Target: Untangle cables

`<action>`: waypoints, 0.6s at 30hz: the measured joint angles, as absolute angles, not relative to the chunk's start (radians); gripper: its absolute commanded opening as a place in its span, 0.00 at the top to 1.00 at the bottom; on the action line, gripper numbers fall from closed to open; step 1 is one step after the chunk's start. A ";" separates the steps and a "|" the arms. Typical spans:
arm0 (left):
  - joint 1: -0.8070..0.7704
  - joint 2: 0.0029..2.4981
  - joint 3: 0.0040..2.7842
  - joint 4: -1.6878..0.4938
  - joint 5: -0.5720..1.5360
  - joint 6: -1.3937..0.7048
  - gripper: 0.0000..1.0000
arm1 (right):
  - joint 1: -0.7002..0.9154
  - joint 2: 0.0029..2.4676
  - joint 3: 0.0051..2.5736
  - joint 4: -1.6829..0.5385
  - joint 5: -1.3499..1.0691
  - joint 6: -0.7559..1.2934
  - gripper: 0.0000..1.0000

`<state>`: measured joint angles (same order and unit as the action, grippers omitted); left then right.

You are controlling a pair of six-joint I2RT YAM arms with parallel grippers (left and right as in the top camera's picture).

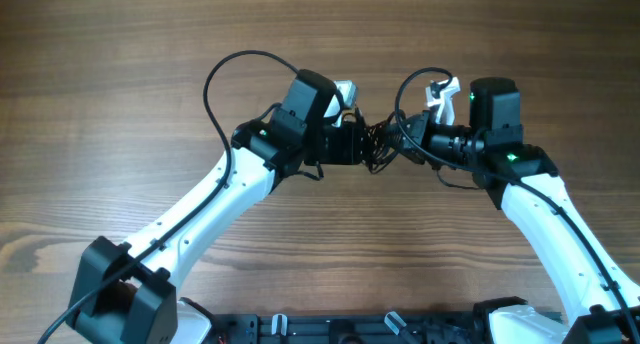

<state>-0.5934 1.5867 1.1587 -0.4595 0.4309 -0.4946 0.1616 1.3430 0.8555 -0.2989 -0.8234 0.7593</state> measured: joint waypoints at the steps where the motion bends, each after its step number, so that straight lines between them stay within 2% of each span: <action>1: -0.593 1.587 1.159 -0.464 0.430 -0.495 0.66 | 0.162 1.343 0.855 -0.299 -0.824 0.759 0.96; 8: -0.581 1.587 1.159 -0.532 0.372 -0.496 0.67 | 0.163 1.343 0.855 -0.332 -0.798 0.760 0.96; 9: -0.572 1.587 1.159 -0.551 0.360 -0.496 0.70 | 0.164 1.343 0.855 -0.354 -0.777 0.760 0.96; 10: -0.559 1.587 1.159 -0.571 0.345 -0.499 0.85 | 0.165 1.343 0.855 -0.382 -0.749 0.760 0.96; 11: -0.539 1.587 1.159 -0.599 0.328 -0.498 0.96 | 0.165 1.343 0.855 -0.404 -0.723 0.760 0.96; 16: -0.415 1.588 1.159 -0.665 0.273 -0.503 0.96 | 0.165 1.343 0.855 -0.432 -0.656 0.755 0.96; 17: -0.393 1.588 1.159 -0.670 0.266 -0.503 0.94 | 0.165 1.343 0.855 -0.434 -0.650 0.755 0.96; 18: -0.376 1.588 1.159 -0.673 0.264 -0.503 0.87 | 0.165 1.343 0.855 -0.434 -0.646 0.755 0.96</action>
